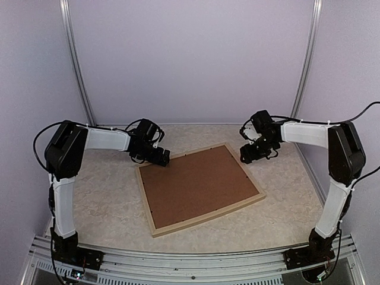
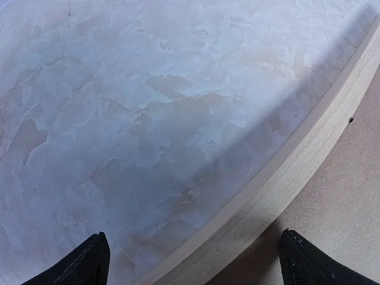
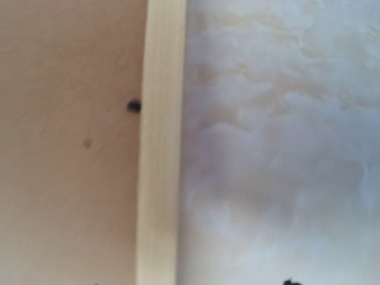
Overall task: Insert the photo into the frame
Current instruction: Rotate the frame body at the center of the board.
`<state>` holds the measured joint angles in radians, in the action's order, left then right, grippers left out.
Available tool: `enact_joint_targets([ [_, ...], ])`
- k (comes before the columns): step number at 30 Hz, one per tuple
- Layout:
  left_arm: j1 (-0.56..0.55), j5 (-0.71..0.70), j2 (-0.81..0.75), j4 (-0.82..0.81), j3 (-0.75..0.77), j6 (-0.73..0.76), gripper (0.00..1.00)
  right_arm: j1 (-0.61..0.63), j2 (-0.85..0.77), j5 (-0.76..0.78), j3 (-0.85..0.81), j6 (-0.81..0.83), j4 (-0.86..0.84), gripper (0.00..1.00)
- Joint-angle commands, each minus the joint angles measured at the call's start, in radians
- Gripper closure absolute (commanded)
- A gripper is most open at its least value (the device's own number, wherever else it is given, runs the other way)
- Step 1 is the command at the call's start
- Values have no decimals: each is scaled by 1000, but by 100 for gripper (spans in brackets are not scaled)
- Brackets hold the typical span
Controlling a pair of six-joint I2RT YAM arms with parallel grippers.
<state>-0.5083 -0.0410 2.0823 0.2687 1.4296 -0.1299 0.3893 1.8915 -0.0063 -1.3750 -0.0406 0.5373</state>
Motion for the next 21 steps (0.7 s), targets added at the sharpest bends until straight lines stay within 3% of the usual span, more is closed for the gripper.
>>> enact_joint_targets([
  [1,9,14,59,8,34,63,5,-6,-136,-46,94,-70,35,34],
  [6,33,118,82,7,43,63,23,-6,-269,-108,230,-159,23,34],
  [13,29,111,44,-19,-46,11,50,-6,-466,-103,401,-255,68,32],
  [21,24,46,-47,-89,-230,-155,59,-5,-523,-92,454,-307,143,32],
])
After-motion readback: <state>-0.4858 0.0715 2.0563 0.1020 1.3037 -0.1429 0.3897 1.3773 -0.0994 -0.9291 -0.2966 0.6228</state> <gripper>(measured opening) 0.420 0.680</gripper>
